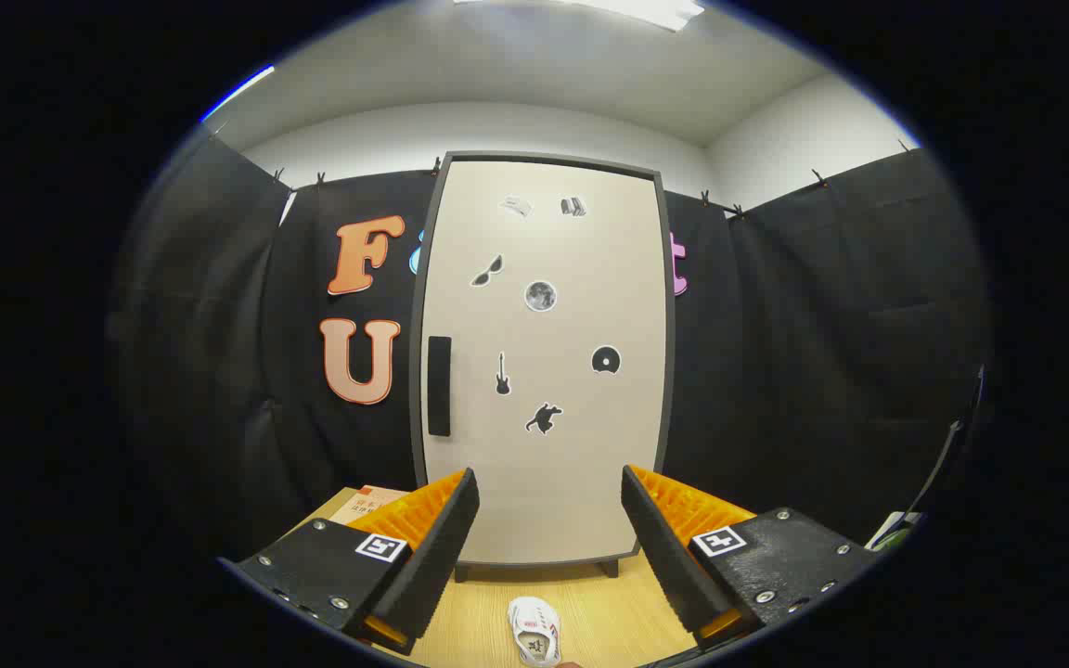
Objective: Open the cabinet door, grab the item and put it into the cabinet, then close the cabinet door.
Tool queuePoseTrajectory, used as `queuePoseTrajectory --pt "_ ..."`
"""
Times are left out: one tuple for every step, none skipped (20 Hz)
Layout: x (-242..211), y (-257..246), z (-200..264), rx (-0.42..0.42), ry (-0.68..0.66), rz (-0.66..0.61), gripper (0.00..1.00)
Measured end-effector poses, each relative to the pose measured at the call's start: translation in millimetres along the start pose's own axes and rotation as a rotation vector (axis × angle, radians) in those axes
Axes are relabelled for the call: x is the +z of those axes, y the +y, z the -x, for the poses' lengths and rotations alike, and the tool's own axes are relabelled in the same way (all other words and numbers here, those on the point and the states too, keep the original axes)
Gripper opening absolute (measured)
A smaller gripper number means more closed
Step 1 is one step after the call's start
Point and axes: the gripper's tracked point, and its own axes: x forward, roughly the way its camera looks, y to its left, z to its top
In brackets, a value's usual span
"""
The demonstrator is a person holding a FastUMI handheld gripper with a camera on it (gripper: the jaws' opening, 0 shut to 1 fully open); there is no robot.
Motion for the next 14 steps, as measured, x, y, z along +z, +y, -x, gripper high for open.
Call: queuePoseTrajectory --pt "0.5 0.5 0.6 0.003 0.003 -0.004 0.96" --pt "0.4 0.6 0.9 0.004 0.005 -0.008 0.96" --pt "1.9 2.3 0.3 0.004 0.005 -0.010 0.96" --pt "2.9 1.3 -0.5 0.001 0.003 -0.011 0.96" --pt "2.9 1.4 0.2 0.003 0.006 -0.011 0.96" --pt "2.7 1.0 -0.7 0.003 0.008 -0.009 0.96" --pt "2.8 1.0 -2.1 0.002 0.011 -0.004 0.96" --pt "2.0 -0.2 -2.3 -0.002 0.017 0.006 0.96" --pt "1.0 0.2 -2.8 -0.007 0.017 0.017 0.96" --pt "1.6 0.8 -2.6 -0.006 0.015 0.022 0.96" --pt "2.1 1.5 -3.0 -0.005 0.014 0.023 0.96" --pt "1.9 2.3 -2.8 -0.003 0.016 0.023 0.96" --pt "0.8 3.4 -3.1 0.000 0.018 0.023 0.96" --pt "1.0 3.6 -3.2 0.001 0.019 0.023 0.96"
